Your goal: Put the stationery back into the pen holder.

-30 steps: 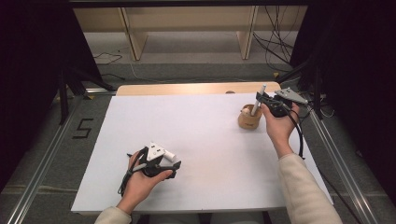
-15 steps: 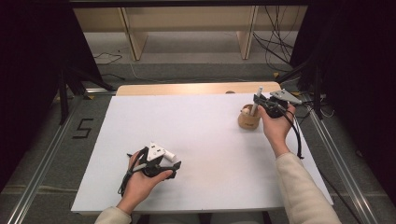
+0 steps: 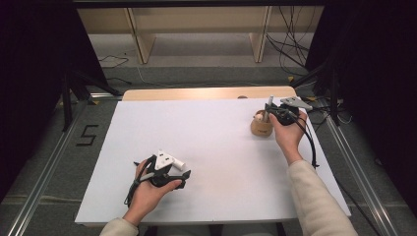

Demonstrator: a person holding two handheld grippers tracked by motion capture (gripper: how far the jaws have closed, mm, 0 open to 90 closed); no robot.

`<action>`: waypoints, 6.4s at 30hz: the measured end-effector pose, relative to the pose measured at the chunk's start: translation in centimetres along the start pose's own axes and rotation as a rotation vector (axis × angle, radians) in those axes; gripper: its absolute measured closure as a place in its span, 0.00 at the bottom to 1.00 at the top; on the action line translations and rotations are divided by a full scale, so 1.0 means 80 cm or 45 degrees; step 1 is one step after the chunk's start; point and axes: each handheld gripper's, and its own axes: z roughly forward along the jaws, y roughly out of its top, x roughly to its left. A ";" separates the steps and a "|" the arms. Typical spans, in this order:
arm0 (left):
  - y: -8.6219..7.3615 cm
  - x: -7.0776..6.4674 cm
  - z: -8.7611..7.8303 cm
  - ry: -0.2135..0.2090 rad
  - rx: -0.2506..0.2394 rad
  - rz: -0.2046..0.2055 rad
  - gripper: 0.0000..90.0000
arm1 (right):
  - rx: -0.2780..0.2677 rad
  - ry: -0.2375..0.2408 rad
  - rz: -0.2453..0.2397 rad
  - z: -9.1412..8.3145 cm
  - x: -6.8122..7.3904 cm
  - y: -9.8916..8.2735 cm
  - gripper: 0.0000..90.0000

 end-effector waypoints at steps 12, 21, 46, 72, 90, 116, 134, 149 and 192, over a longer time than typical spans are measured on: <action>-0.001 0.000 0.001 -0.001 0.008 0.001 0.23 | 0.024 -0.012 0.005 0.004 -0.004 -0.006 0.86; -0.001 0.001 0.001 -0.001 0.004 -0.008 0.23 | 0.050 -0.048 -0.011 0.006 -0.006 -0.007 0.73; -0.002 0.009 -0.005 0.020 0.001 -0.024 0.23 | 0.100 -0.046 0.007 -0.028 -0.001 -0.011 0.54; -0.017 0.033 -0.020 0.093 0.028 -0.076 0.24 | 0.116 0.121 -0.062 -0.074 0.037 -0.042 0.42; -0.018 0.055 -0.025 0.207 0.013 -0.131 0.36 | 0.151 0.342 -0.125 -0.073 0.095 -0.070 0.39; -0.020 0.067 -0.024 0.258 0.018 -0.172 0.39 | 0.265 0.712 -0.348 -0.029 0.260 -0.101 0.39; -0.020 0.068 -0.023 0.255 0.029 -0.165 0.39 | 0.285 0.751 -0.407 0.004 0.317 -0.100 0.43; -0.020 0.067 -0.023 0.254 0.031 -0.162 0.39 | 0.396 0.731 -0.494 0.014 0.341 -0.102 0.52; -0.020 0.067 -0.023 0.252 0.029 -0.163 0.39 | 0.490 0.679 -0.505 0.016 0.349 -0.103 0.67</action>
